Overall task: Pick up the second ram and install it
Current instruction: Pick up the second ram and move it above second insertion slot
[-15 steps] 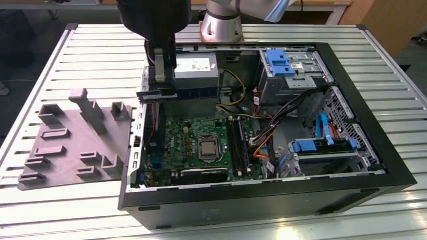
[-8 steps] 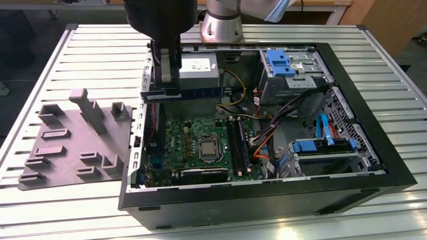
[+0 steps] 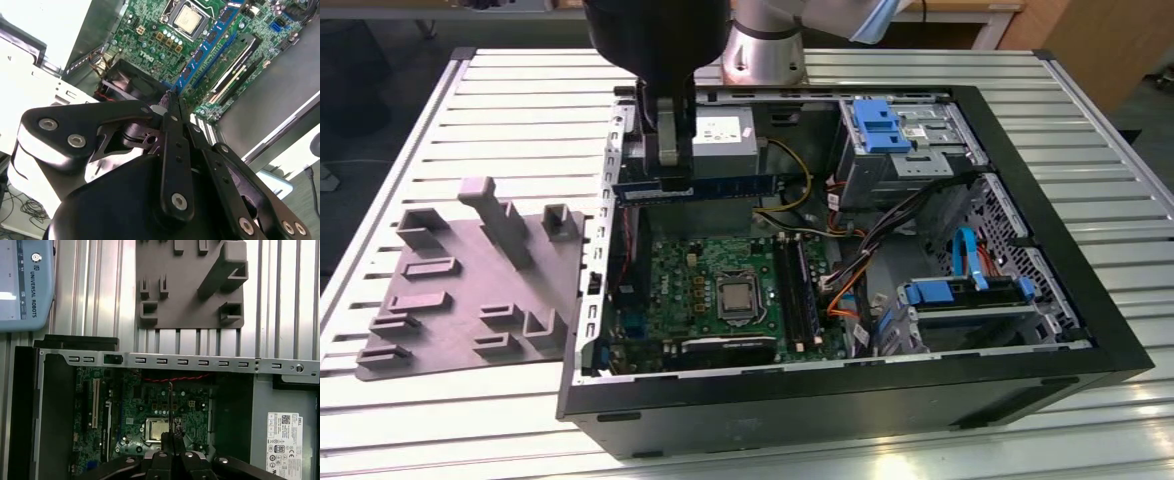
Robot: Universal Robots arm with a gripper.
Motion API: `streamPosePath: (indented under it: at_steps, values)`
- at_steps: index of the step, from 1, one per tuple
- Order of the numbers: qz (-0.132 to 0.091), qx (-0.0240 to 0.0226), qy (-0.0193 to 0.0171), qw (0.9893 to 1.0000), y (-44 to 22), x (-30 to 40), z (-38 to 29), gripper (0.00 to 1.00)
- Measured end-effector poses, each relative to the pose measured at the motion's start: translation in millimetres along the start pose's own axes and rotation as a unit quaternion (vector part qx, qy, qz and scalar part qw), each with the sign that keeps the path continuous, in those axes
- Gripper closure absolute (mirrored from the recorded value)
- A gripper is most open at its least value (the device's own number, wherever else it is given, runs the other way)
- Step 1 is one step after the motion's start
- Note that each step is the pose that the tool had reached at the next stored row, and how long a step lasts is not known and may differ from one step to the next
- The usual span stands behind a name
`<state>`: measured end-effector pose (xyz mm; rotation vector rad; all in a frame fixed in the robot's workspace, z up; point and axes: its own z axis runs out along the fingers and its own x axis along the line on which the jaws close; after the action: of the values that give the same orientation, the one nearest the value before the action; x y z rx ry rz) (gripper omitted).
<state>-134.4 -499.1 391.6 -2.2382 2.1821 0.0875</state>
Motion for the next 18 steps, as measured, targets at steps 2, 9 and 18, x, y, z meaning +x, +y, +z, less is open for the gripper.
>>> streamPosePath:
  at_steps: [2,9,18]
  values:
    - [0.000,0.0000,0.0000,1.0000,-3.3,0.1,0.9,0.88]
    - [0.000,0.0000,0.0000,1.0000,-9.7,0.5,5.0,0.88]
    - [0.001,0.0001,0.0000,1.0000,-17.2,0.9,9.1,0.88]
